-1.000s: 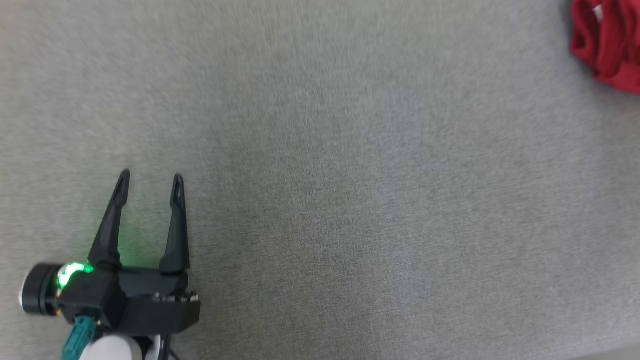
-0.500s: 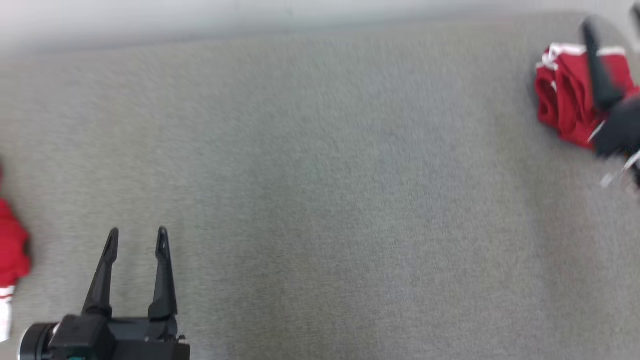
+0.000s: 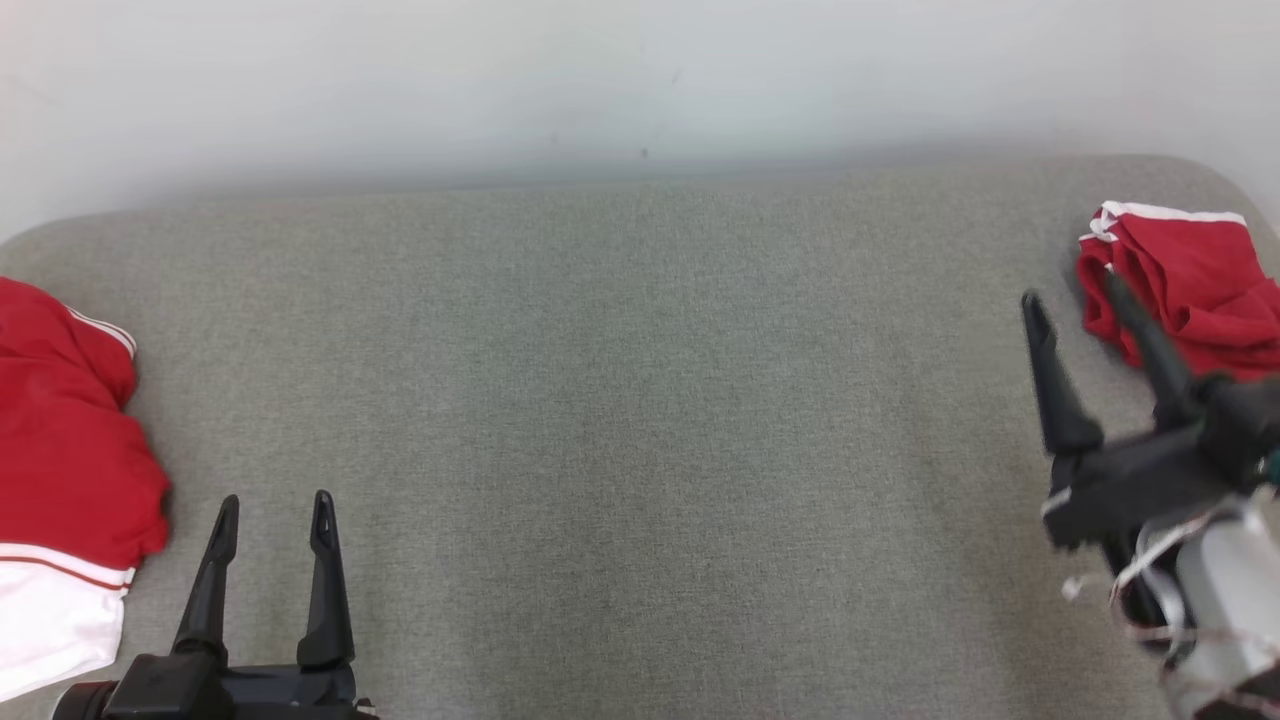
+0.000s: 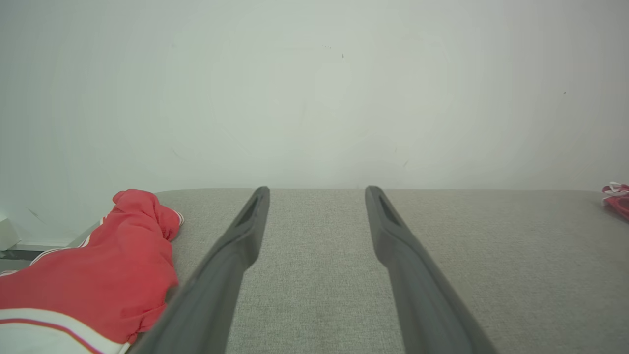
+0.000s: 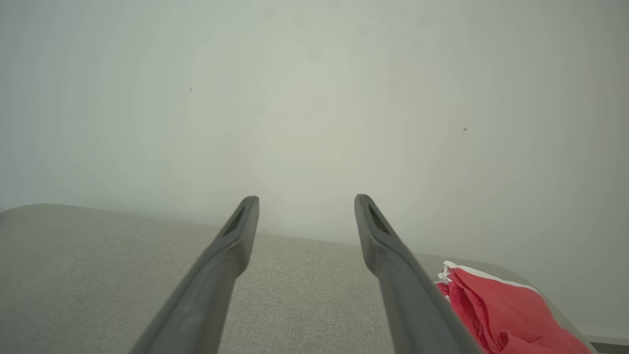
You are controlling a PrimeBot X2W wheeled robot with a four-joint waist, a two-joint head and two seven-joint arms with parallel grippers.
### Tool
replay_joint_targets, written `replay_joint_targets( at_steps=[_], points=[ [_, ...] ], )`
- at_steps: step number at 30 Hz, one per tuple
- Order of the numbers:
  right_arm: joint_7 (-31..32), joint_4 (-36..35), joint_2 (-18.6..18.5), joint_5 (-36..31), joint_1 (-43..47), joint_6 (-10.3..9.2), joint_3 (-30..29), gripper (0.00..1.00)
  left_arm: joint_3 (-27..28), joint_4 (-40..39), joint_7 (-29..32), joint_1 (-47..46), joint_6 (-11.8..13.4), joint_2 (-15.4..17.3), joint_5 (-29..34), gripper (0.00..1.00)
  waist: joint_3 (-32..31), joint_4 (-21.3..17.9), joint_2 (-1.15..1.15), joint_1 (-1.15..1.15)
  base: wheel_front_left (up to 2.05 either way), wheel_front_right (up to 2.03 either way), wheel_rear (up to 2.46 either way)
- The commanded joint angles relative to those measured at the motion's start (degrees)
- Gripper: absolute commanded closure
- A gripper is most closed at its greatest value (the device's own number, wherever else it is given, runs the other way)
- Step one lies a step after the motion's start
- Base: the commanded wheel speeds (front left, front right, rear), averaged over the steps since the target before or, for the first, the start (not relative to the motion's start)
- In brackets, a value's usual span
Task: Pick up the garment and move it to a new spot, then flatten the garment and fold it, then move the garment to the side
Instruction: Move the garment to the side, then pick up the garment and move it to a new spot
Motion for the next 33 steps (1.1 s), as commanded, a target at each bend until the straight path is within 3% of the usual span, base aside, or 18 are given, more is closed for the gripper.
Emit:
replay_joint_targets(
  at_steps=[1,7,16,23,33],
  points=[
    [0.02,-1.25,0.85,-0.53,2.48,-0.16,-0.50,0.00,0.11,0.20,-0.19,0.44,-0.14,-0.28,-0.64,0.00,-0.63,0.35,0.01,0.01,0.00,0.00,0.00],
    [0.01,-7.42,4.63,-1.51,11.99,-0.16,-3.93,0.00,-0.05,1.38,-0.19,0.43,-0.31,-0.52,-0.87,0.00,-1.46,0.45,0.01,0.01,0.00,0.00,0.00],
    [0.00,-10.75,11.13,-2.81,22.47,-0.16,-7.85,0.00,0.36,4.59,-0.19,1.93,-0.50,-0.68,-1.46,0.00,-3.95,0.08,0.01,0.01,0.00,0.00,0.00],
    [0.00,-11.22,13.77,-3.45,26.43,-0.16,-9.71,0.00,0.14,6.20,-0.19,2.82,-0.69,-0.73,-1.62,0.00,-5.10,0.22,0.01,0.01,0.00,0.00,0.00],
    [0.00,-10.84,14.47,-4.20,28.47,-0.16,-10.06,0.00,0.32,8.08,-0.19,3.76,-0.86,-0.75,-0.76,0.00,-6.10,0.48,0.01,0.01,0.00,0.00,0.00]
  ],
)
